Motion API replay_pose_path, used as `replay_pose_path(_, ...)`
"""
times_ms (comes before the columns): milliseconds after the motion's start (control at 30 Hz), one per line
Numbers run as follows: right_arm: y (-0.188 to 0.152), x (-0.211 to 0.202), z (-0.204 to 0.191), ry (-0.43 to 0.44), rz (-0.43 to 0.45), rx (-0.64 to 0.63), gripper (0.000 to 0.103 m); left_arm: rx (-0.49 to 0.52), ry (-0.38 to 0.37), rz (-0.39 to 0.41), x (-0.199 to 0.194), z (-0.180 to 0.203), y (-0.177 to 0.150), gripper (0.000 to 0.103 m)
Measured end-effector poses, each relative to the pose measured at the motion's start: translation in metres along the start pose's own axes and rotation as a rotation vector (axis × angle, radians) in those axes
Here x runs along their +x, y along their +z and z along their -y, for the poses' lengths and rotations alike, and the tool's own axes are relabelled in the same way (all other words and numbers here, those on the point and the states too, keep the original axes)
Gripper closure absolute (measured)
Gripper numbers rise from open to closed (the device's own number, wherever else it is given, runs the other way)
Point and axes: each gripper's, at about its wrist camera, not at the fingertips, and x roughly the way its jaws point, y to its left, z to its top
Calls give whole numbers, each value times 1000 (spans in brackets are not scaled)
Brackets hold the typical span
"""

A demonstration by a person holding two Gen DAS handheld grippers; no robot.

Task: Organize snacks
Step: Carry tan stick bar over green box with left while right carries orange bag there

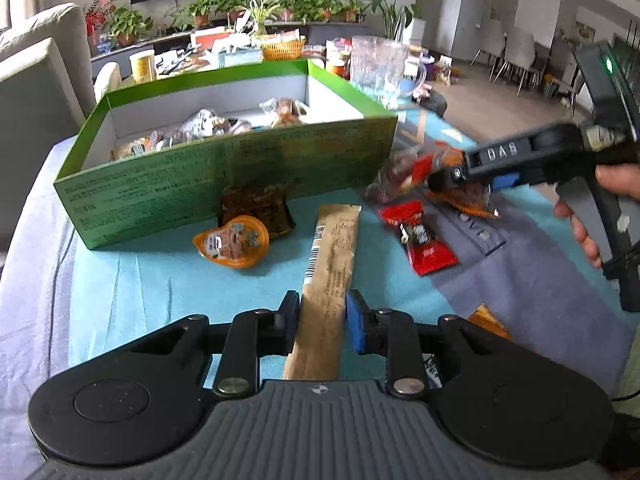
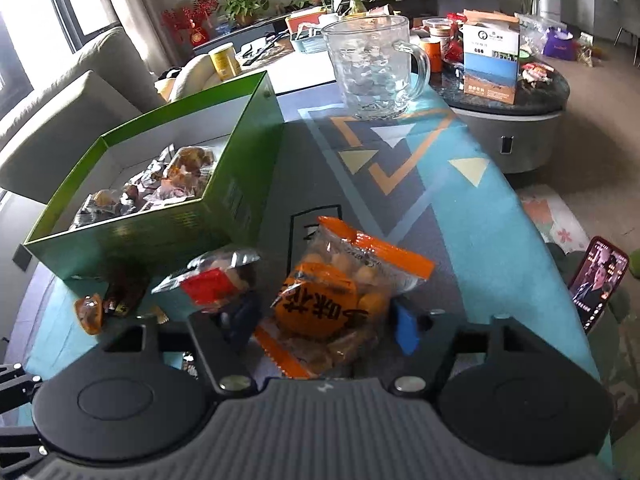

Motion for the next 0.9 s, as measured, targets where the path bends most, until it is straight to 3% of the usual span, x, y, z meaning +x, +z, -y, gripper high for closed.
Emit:
replay_pose_path(400, 5, -52, 6, 25, 134, 5, 41, -27, 9, 109, -26, -1, 20, 79)
replay_pose_path(667, 19, -57, -19, 119, 186, -45, 41, -52, 74, 211, -45, -20, 43, 79)
replay_pose_path(900, 27, -60, -35, 161, 211, -71, 41, -92, 151, 270, -38, -41, 77, 79)
